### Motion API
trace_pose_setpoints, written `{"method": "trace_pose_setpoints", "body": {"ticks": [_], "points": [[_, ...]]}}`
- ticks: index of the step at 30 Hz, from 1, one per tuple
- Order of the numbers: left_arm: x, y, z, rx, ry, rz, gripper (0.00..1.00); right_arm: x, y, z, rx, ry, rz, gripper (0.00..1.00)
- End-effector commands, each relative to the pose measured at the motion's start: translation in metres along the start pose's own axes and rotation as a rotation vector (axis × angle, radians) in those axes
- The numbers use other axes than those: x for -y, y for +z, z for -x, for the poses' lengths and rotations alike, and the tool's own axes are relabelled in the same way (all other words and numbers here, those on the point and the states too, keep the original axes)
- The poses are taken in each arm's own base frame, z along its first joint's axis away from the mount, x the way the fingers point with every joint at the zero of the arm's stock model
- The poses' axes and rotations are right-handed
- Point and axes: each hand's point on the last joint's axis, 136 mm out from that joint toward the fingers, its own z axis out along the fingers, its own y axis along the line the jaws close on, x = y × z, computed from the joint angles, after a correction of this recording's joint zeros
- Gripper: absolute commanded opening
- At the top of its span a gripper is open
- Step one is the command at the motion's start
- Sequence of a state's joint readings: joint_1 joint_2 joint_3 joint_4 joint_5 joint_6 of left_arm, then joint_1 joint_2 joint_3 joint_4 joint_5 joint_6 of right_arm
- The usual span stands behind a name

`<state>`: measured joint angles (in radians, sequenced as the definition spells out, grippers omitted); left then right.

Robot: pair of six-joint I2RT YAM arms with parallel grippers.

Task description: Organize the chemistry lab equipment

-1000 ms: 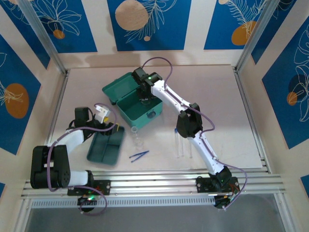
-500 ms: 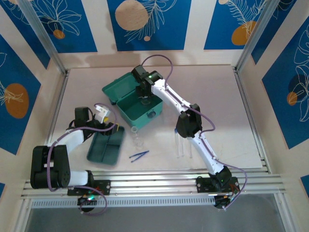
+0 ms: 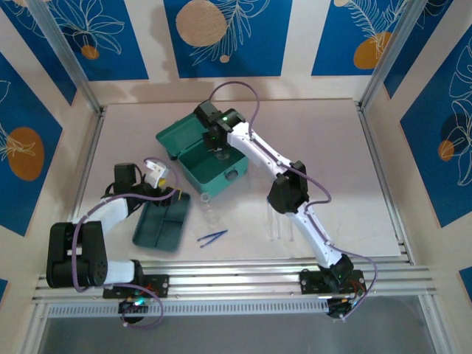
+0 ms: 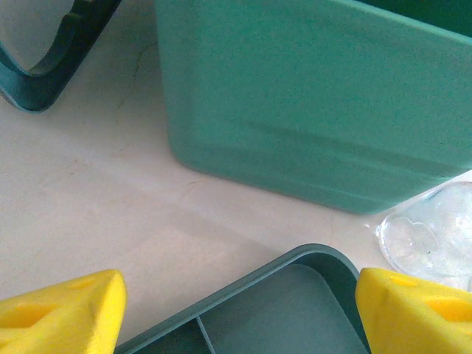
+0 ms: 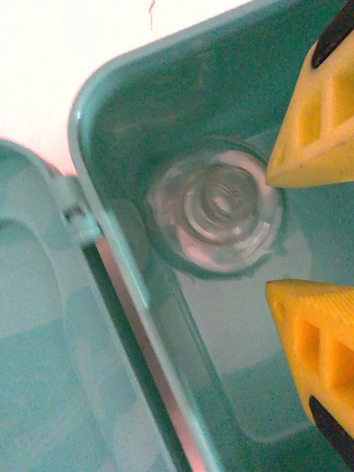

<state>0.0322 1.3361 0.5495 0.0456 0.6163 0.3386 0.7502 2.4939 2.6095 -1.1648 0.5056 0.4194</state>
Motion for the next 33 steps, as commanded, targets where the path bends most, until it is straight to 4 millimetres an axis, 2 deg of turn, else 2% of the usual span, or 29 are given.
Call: {"method": "trace_pose_setpoints", "body": {"ticks": [1, 8, 13, 22, 29, 33], "points": [[0.005, -0.001, 0.005, 0.018, 0.021, -0.016, 0.81, -0.015, -0.072, 0.007, 0.112, -0.053, -0.001, 0.38], [0.017, -0.004, 0.005, 0.026, 0.042, -0.071, 0.81, -0.037, -0.118, -0.016, 0.156, -0.078, 0.03, 0.39], [0.036, -0.009, 0.003, 0.035, 0.081, -0.165, 0.81, -0.056, -0.131, -0.047, 0.129, -0.112, 0.058, 0.39], [0.054, -0.014, 0.0, 0.032, 0.111, -0.257, 0.81, -0.075, -0.131, -0.11, 0.042, -0.115, 0.096, 0.39], [0.054, -0.015, 0.001, 0.042, 0.11, -0.254, 0.81, -0.092, -0.113, -0.157, -0.042, -0.085, 0.106, 0.41], [0.052, -0.014, 0.003, 0.048, 0.107, -0.246, 0.81, -0.095, -0.102, -0.172, -0.069, -0.07, 0.101, 0.45]]}}
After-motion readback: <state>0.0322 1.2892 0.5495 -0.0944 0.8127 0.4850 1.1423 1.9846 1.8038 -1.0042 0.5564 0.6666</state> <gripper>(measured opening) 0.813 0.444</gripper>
